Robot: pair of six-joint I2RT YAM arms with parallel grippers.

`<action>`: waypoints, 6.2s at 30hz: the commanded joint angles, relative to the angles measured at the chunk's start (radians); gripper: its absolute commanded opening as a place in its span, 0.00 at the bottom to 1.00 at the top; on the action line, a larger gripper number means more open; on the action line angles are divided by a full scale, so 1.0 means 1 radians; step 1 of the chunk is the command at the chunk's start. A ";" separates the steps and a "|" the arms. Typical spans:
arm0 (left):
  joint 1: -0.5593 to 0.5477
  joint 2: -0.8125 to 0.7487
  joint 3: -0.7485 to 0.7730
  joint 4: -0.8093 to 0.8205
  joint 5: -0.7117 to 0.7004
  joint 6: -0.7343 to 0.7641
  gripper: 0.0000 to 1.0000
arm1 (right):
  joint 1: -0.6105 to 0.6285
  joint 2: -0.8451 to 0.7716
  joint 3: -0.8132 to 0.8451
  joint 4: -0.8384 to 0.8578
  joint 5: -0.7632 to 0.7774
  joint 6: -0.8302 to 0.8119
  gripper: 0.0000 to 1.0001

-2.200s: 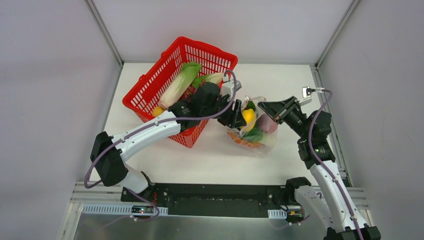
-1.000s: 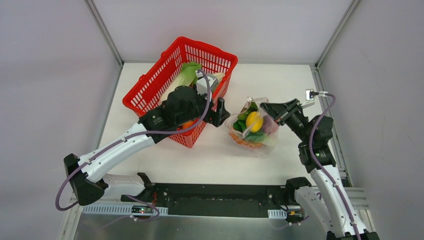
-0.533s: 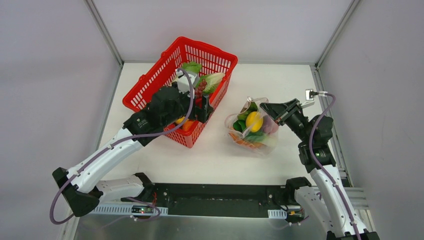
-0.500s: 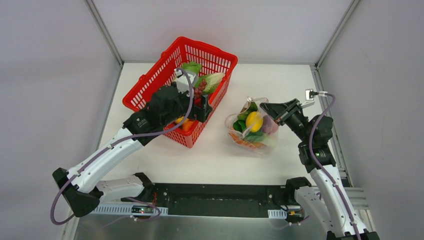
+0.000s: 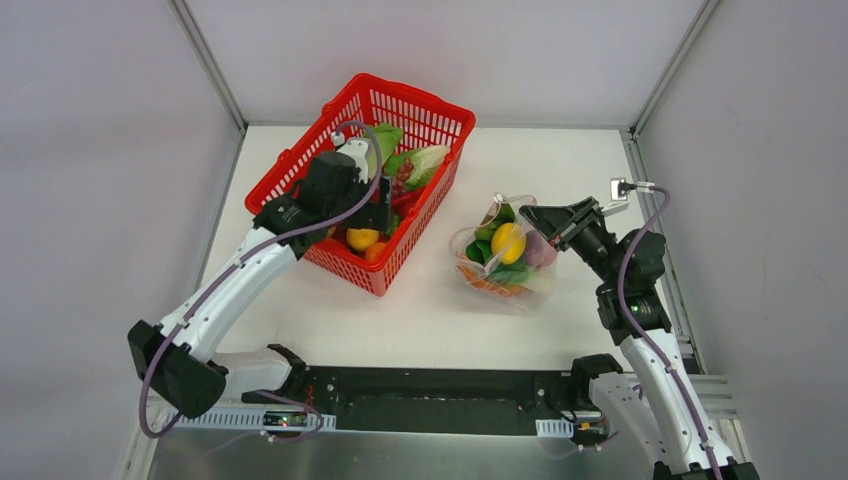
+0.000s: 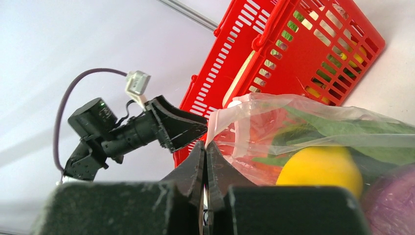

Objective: Place the food in the zip-top bag and seal the zipper
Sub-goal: Pick up the fake fruit from the bin, then place the fake fruit in the zipper food storage bag, then adjust the zipper food storage bag at the center of the board.

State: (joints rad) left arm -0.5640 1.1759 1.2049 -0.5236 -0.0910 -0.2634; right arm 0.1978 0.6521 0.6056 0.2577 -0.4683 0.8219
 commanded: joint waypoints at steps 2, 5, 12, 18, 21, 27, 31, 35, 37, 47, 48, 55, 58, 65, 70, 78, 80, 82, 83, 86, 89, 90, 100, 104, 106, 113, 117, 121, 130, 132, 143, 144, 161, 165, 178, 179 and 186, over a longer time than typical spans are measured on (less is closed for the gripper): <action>0.047 0.105 0.062 -0.108 0.007 -0.070 0.99 | -0.005 -0.010 0.012 0.111 -0.007 0.008 0.00; 0.077 0.162 0.072 -0.128 0.030 -0.095 0.99 | -0.004 -0.019 0.007 0.111 0.000 0.008 0.00; 0.105 0.323 0.099 -0.146 0.018 -0.102 0.91 | -0.004 -0.007 0.009 0.111 -0.007 0.009 0.00; 0.108 0.357 0.053 -0.085 0.001 -0.134 0.92 | -0.004 -0.012 0.014 0.107 -0.007 0.003 0.00; 0.108 0.386 0.028 -0.042 -0.056 -0.156 0.92 | -0.004 -0.010 0.010 0.105 -0.006 0.003 0.00; 0.111 0.435 -0.043 0.052 -0.121 -0.239 0.91 | -0.004 -0.008 0.018 0.104 -0.018 0.003 0.00; 0.115 0.464 -0.073 0.077 -0.163 -0.253 0.90 | -0.003 -0.019 0.008 0.103 -0.005 0.004 0.00; 0.115 0.482 -0.111 0.111 -0.172 -0.268 0.88 | -0.005 -0.013 0.005 0.103 -0.010 0.007 0.00; 0.115 0.486 -0.127 0.133 -0.165 -0.264 0.82 | -0.005 -0.008 0.006 0.103 -0.012 0.006 0.00; 0.111 0.349 -0.136 0.134 -0.119 -0.222 0.33 | -0.005 -0.011 0.000 0.103 -0.008 0.007 0.00; 0.111 0.325 -0.134 0.123 -0.117 -0.216 0.32 | -0.005 -0.011 0.000 0.103 -0.007 0.008 0.00; 0.108 0.139 -0.159 0.104 -0.089 -0.190 0.30 | -0.004 0.007 0.002 0.105 -0.012 0.010 0.00; 0.108 0.091 -0.163 0.102 -0.065 -0.183 0.30 | -0.005 0.007 0.000 0.111 -0.013 0.014 0.00; 0.108 -0.009 -0.170 0.119 0.029 -0.165 0.31 | -0.004 -0.004 -0.006 0.110 -0.010 0.015 0.00; 0.108 -0.132 -0.198 0.180 0.048 -0.113 0.33 | -0.004 -0.005 -0.006 0.111 -0.009 0.013 0.00; 0.101 -0.209 -0.160 0.363 0.446 -0.098 0.33 | -0.005 0.000 -0.008 0.119 -0.016 0.018 0.00; 0.055 -0.166 -0.116 0.390 0.543 -0.097 0.33 | -0.005 0.000 -0.007 0.121 -0.016 0.020 0.00; -0.032 -0.118 -0.058 0.374 0.552 -0.056 0.33 | -0.004 -0.001 -0.006 0.120 -0.017 0.022 0.00; -0.077 -0.092 -0.032 0.372 0.540 -0.033 0.33 | -0.004 -0.004 -0.006 0.121 -0.017 0.025 0.00; -0.166 -0.020 0.008 0.419 0.524 -0.054 0.32 | -0.005 -0.006 -0.006 0.122 -0.016 0.026 0.00; -0.186 0.030 0.011 0.498 0.521 -0.105 0.31 | -0.005 -0.010 -0.006 0.123 -0.019 0.028 0.00; -0.196 0.045 0.017 0.504 0.528 -0.107 0.31 | -0.005 -0.012 -0.006 0.122 -0.021 0.028 0.00; -0.272 0.174 0.119 0.452 0.719 -0.063 0.33 | -0.004 -0.004 -0.009 0.131 -0.032 0.024 0.00; -0.289 0.222 0.154 0.368 0.696 -0.044 0.32 | -0.004 0.001 -0.003 0.132 -0.038 0.024 0.00; -0.296 0.236 0.158 0.309 0.581 -0.034 0.32 | -0.005 -0.001 0.001 0.133 -0.039 0.022 0.00; -0.299 0.250 0.146 0.250 0.357 -0.016 0.35 | -0.005 -0.015 0.008 0.140 -0.054 0.021 0.00; -0.300 0.273 0.171 0.255 0.367 -0.022 0.40 | -0.004 -0.022 0.007 0.150 -0.061 0.021 0.00; -0.319 0.314 0.222 0.236 0.406 -0.013 0.46 | -0.004 -0.012 0.006 0.170 -0.072 0.035 0.00; -0.360 0.421 0.344 0.067 0.395 0.031 0.56 | -0.005 -0.020 -0.026 0.227 -0.030 0.093 0.00; -0.364 0.431 0.353 0.033 0.390 0.047 0.59 | -0.005 -0.029 -0.031 0.229 -0.012 0.095 0.00; -0.367 0.478 0.381 -0.036 0.426 0.066 0.69 | -0.004 -0.039 -0.030 0.239 0.040 0.100 0.00; -0.367 0.485 0.387 -0.032 0.442 0.067 0.70 | -0.004 -0.039 -0.031 0.239 0.042 0.101 0.00; -0.364 0.132 0.170 0.207 0.278 -0.009 0.99 | -0.005 -0.055 -0.070 0.235 0.113 0.120 0.00; -0.364 0.090 0.076 0.174 0.141 -0.098 0.94 | -0.005 -0.063 -0.069 0.235 0.124 0.117 0.00; -0.363 0.139 -0.057 0.447 0.104 -0.426 0.68 | -0.004 -0.105 -0.080 0.233 0.132 0.118 0.00; -0.363 0.133 -0.075 0.484 0.100 -0.443 0.67 | -0.004 -0.105 -0.081 0.233 0.132 0.117 0.00; -0.362 0.070 -0.167 0.620 -0.009 -0.514 0.63 | -0.005 -0.104 -0.074 0.231 0.116 0.108 0.00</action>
State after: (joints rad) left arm -0.9234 1.3148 1.0679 -0.0399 -0.0101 -0.7155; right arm 0.1978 0.5694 0.5091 0.3630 -0.3473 0.9234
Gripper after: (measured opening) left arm 0.631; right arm 0.008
